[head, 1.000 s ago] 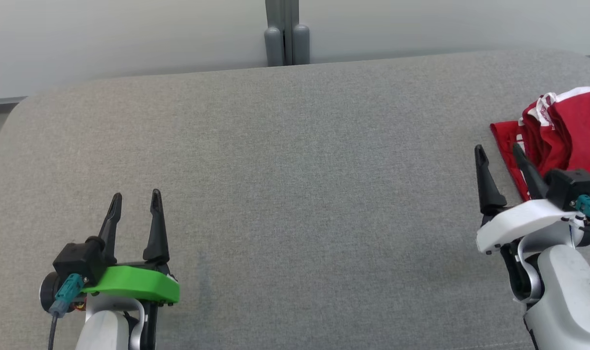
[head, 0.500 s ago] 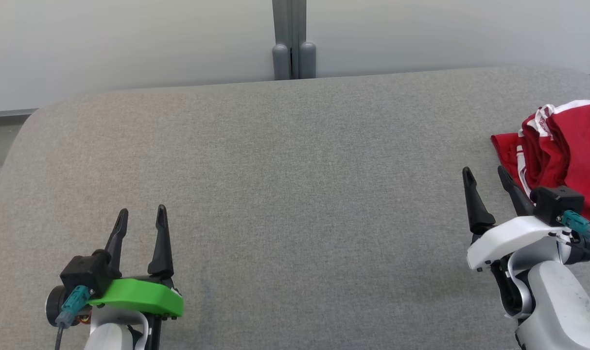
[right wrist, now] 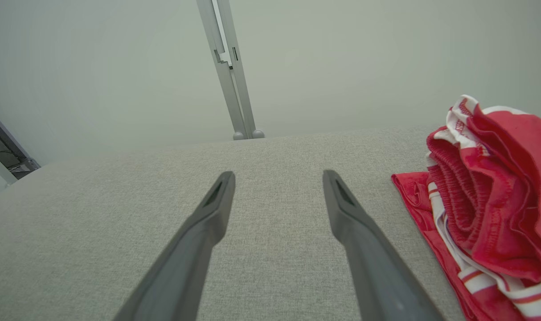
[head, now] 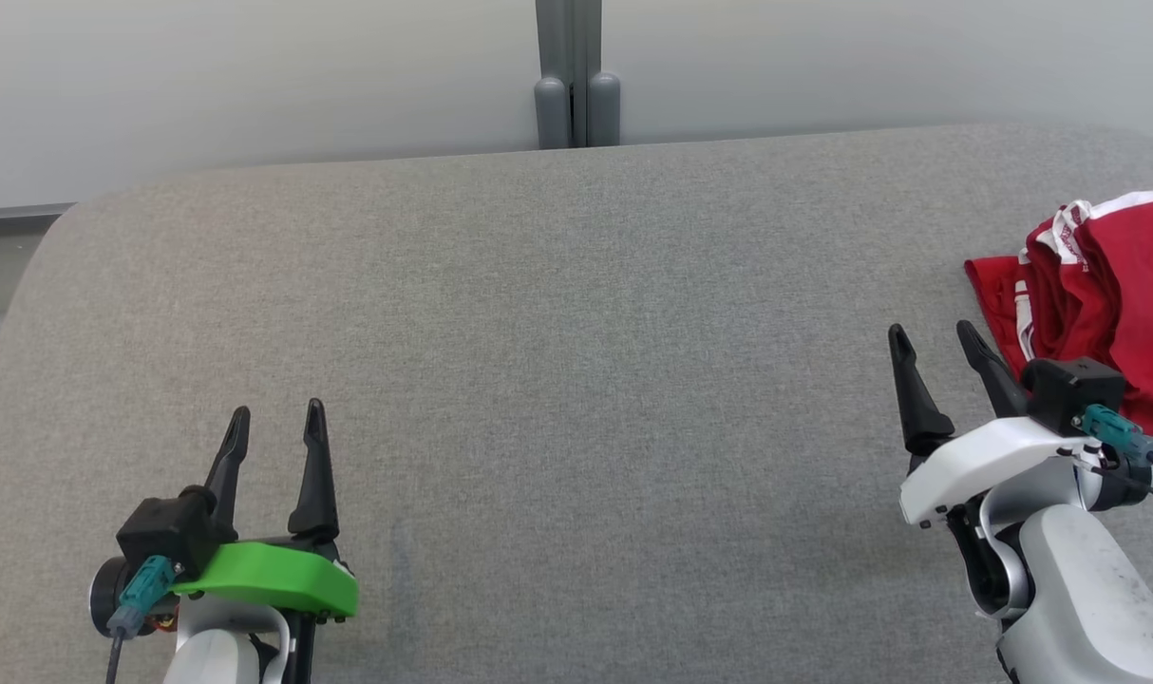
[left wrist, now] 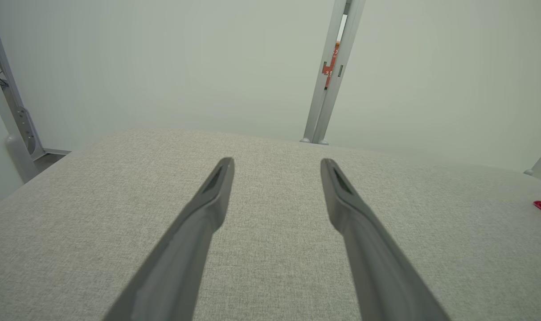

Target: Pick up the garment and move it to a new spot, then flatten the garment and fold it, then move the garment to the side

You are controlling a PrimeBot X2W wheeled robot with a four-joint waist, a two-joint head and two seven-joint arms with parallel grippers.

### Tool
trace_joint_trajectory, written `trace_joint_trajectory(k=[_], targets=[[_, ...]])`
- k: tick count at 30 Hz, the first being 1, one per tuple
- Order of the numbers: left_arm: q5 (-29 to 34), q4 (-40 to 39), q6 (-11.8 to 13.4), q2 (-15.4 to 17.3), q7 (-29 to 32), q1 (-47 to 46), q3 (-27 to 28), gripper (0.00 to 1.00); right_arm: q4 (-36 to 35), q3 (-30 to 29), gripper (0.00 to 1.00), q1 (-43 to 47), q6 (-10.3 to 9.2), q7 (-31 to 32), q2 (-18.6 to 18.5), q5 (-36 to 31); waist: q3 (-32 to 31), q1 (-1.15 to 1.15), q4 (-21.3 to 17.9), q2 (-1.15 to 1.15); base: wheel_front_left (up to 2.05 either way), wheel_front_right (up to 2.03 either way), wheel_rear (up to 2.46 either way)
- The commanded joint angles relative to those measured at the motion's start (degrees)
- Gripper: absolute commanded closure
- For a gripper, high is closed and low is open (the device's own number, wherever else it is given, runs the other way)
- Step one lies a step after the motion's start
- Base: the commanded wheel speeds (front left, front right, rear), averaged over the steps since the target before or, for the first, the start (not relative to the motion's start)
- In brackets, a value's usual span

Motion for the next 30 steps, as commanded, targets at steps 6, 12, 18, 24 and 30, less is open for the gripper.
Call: trace_joint_trajectory(k=[6,12,18,24,30], targets=[[0.39,0.25,-0.18,0.08,0.03,-0.70,0.21,0.00,0.30,-0.01,0.00,0.03,-0.06,0.45,0.53,-0.33,-0.18,0.00,-0.34,0.00,0.00,0.00,0.00],[0.08,1.67,0.01,-0.22,0.11,0.86,0.13,1.00,1.43,0.21,1.00,1.32,0.01,0.40,1.33,0.06,-0.13,0.00,-0.42,0.00,0.00,0.00,0.00],[-3.87,2.58,0.00,-0.33,1.31,1.61,0.55,1.00,2.22,-0.45,1.00,2.99,0.01,1.30,2.08,3.77,-0.21,0.00,-0.46,0.00,0.00,0.00,0.00],[-10.00,1.88,0.00,-0.29,2.98,1.70,1.09,1.00,1.27,-1.29,1.00,3.65,0.00,2.36,2.48,9.61,-0.33,0.00,-0.53,0.00,0.00,0.00,0.00],[-15.68,1.25,-0.01,-0.26,4.53,1.78,1.61,1.00,0.39,-2.05,1.00,4.27,0.00,3.33,2.86,15.04,-0.45,0.00,-0.59,0.00,0.00,0.00,0.00]])
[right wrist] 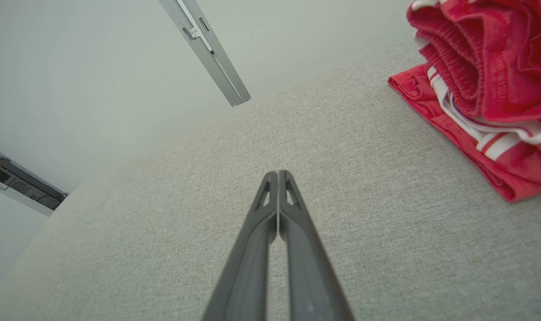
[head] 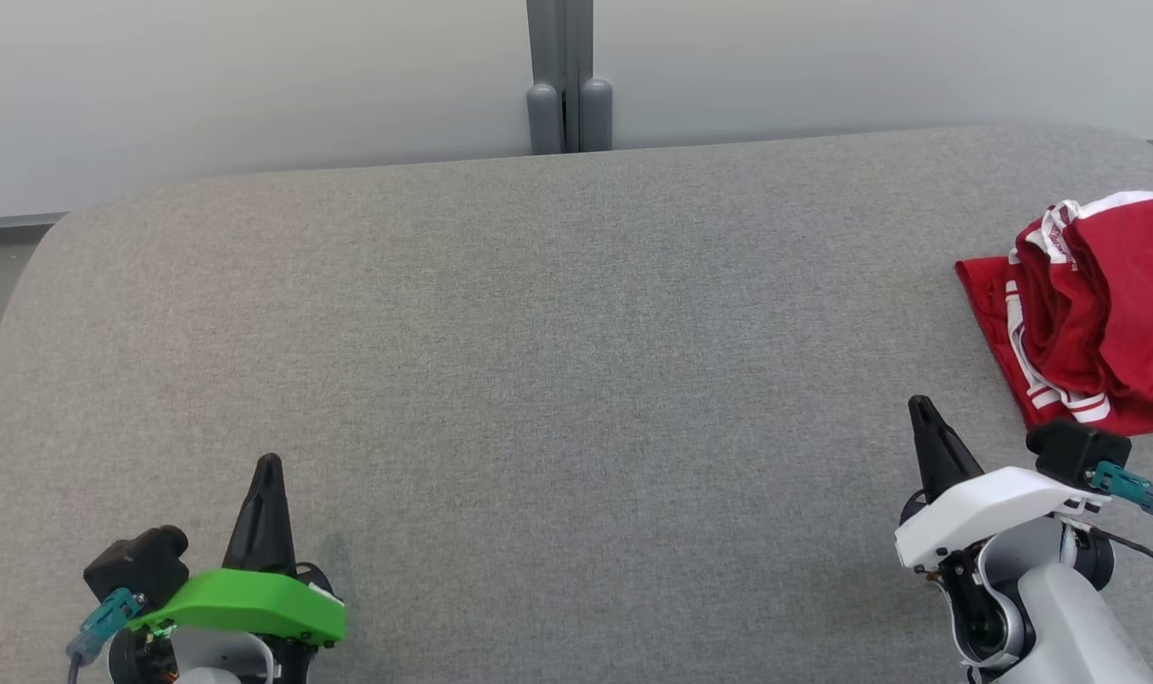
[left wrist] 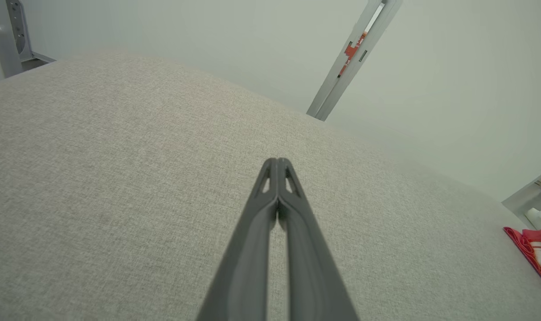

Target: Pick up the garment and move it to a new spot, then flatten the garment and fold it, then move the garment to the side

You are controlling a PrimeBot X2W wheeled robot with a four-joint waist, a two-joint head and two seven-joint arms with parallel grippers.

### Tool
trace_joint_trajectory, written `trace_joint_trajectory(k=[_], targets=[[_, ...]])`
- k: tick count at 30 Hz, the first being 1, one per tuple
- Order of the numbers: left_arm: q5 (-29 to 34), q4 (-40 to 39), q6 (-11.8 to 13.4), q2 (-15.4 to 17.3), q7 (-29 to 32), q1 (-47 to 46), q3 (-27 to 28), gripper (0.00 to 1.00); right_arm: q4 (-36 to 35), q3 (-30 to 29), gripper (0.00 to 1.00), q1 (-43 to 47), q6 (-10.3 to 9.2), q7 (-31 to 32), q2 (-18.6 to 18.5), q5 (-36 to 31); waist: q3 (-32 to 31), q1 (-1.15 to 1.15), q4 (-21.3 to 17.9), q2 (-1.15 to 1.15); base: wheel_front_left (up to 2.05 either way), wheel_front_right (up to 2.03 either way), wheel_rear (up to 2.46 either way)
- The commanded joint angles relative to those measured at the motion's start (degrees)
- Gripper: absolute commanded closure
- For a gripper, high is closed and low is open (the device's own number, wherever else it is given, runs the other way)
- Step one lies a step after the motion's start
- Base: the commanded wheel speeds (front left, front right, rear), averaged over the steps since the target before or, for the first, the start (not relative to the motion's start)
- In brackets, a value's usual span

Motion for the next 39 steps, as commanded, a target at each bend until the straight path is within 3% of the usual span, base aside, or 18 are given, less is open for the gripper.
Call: trace_joint_trajectory(k=[1,17,39], targets=[[-2.52,-1.18,-0.03,0.21,0.53,-0.62,0.50,1.00,-1.40,-0.56,1.00,-0.31,-0.01,0.36,-0.11,2.35,-0.03,0.00,-0.01,0.00,0.00,0.00,0.00],[-17.21,-2.67,-0.05,0.31,4.64,-0.51,1.91,1.00,-3.47,-2.65,1.00,1.14,-0.02,3.00,0.88,16.41,-0.40,0.00,-0.21,0.00,0.00,0.00,0.00],[-31.77,-4.12,-0.09,0.42,8.74,-0.41,3.29,1.00,-5.48,-4.79,1.00,2.59,-0.01,5.68,1.85,30.33,-0.85,0.00,-0.44,0.00,0.00,0.00,0.00]])
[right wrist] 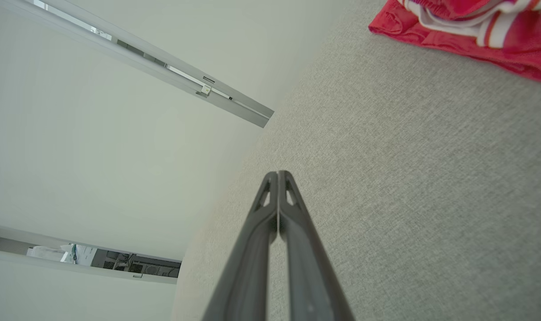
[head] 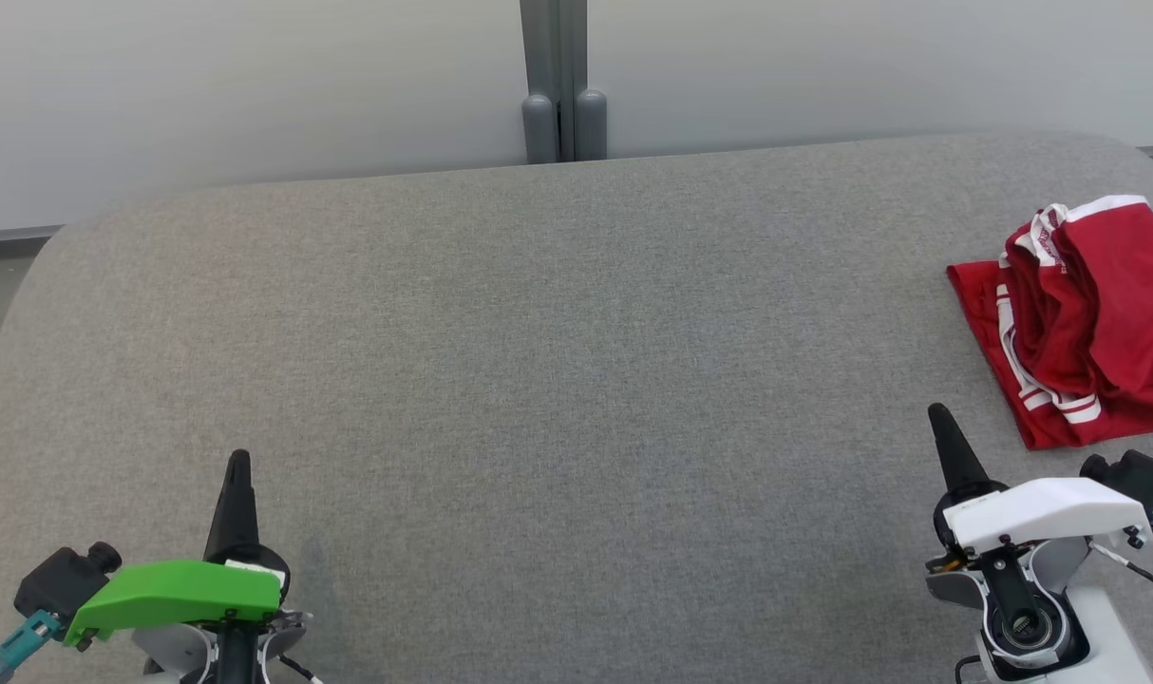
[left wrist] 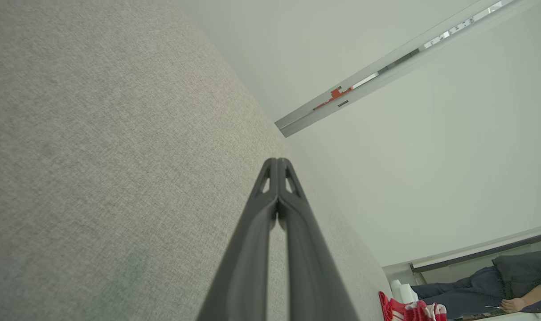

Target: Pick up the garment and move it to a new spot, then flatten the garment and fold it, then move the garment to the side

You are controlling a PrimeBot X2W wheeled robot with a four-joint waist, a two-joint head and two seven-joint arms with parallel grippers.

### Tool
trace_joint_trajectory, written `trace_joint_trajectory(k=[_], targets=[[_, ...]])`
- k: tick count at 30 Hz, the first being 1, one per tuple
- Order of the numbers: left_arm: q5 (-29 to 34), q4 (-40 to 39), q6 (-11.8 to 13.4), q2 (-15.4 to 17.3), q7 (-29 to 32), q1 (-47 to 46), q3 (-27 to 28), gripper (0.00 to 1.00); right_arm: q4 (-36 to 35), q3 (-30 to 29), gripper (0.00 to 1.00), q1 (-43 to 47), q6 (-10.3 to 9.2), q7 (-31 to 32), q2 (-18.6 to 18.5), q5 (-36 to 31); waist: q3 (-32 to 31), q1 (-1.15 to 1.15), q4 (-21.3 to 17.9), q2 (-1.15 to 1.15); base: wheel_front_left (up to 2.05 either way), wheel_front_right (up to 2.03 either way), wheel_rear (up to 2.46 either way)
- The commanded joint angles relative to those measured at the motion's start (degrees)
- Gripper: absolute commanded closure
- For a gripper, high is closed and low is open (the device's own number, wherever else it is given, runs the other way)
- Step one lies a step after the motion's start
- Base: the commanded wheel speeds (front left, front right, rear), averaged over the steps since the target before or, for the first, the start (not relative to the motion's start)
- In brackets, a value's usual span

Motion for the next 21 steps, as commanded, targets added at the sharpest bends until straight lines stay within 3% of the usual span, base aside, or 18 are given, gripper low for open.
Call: trace_joint_trajectory(k=[1,21], targets=[[-1.50,-0.77,-0.09,0.37,0.35,-0.40,0.30,1.00,-0.96,-0.39,1.00,0.00,0.04,0.36,-0.10,1.61,-0.03,0.00,-0.02,0.00,0.00,0.00,0.00],[-12.21,-1.85,-0.12,0.46,3.41,-0.30,1.35,1.00,-2.43,-1.97,1.00,1.18,0.03,2.36,0.66,11.81,-0.43,0.00,-0.23,0.00,0.00,0.00,0.00]])
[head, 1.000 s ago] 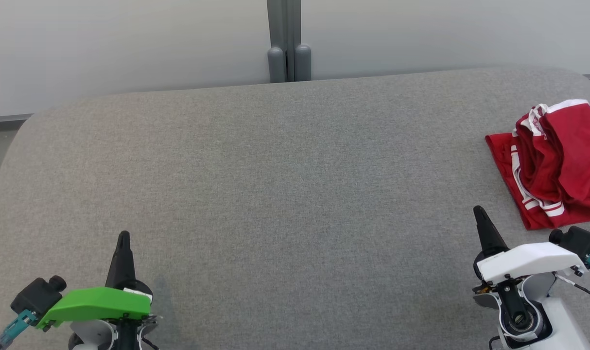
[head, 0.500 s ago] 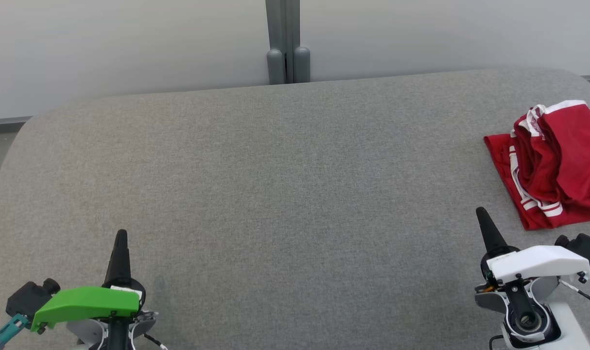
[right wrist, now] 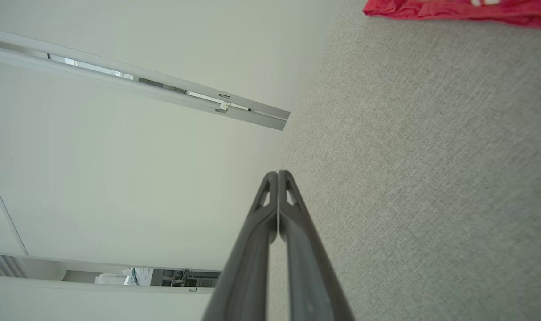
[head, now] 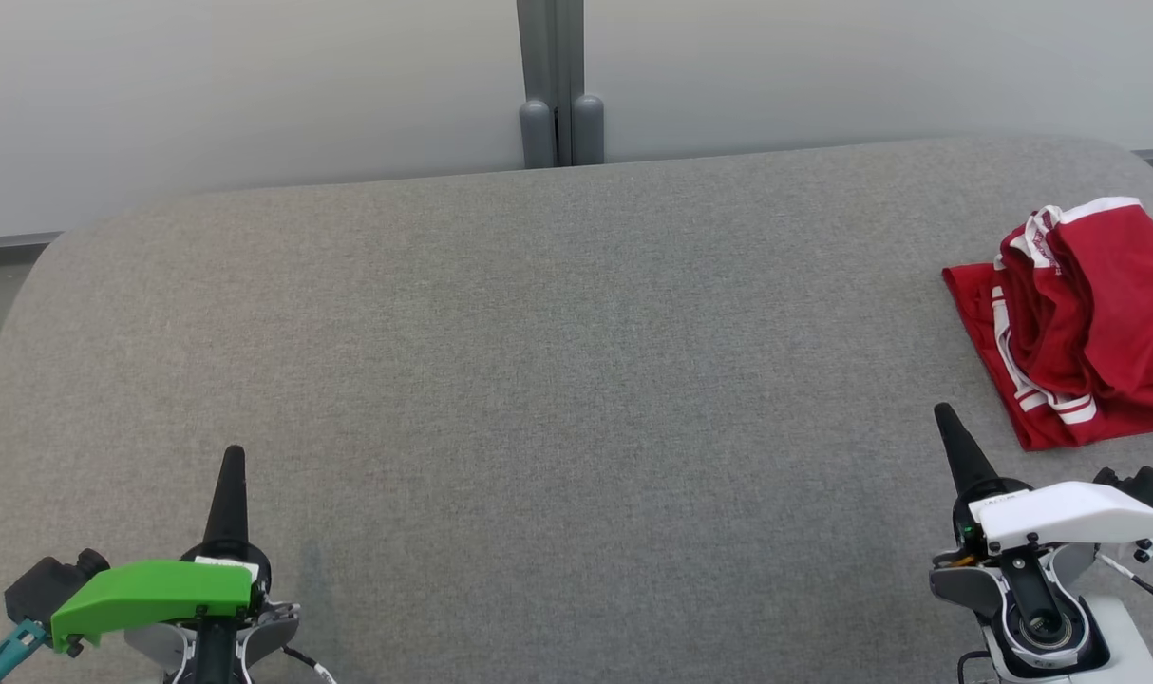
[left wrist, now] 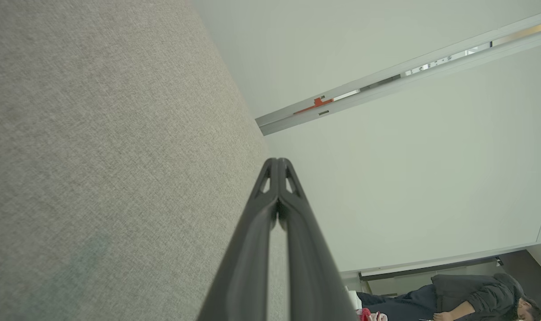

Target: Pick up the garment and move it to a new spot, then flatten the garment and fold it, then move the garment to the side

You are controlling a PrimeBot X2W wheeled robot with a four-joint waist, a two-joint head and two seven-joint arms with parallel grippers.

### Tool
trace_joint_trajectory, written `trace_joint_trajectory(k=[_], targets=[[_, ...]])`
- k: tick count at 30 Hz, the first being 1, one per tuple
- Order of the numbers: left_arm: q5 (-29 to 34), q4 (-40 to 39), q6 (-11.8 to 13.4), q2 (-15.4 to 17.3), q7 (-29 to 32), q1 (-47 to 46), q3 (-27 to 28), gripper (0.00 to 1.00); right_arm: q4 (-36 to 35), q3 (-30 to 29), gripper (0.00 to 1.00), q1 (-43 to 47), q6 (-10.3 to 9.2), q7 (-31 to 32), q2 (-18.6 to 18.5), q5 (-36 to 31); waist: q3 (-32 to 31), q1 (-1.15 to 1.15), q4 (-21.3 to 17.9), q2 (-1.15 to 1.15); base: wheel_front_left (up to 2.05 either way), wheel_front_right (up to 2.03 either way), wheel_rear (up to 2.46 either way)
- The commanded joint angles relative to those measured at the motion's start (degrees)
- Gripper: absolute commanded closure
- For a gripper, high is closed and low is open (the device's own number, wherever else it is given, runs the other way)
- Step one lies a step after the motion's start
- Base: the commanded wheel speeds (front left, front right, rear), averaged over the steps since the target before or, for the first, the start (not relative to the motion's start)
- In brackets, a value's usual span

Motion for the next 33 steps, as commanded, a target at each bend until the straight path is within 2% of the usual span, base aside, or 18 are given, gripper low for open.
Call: trace_joint_trajectory(k=[1,33], targets=[[-1.57,-0.74,-0.12,0.44,0.36,-0.29,0.34,1.00,-0.83,-0.36,1.00,0.40,0.03,0.39,0.00,1.34,-0.03,0.00,-0.01,0.00,0.00,0.00,0.00],[-15.44,-2.05,-0.18,0.53,4.27,-0.13,1.70,1.00,-2.66,-2.36,1.00,1.90,0.03,2.94,0.96,14.59,-0.69,0.00,-0.36,0.00,0.00,0.00,0.00]])
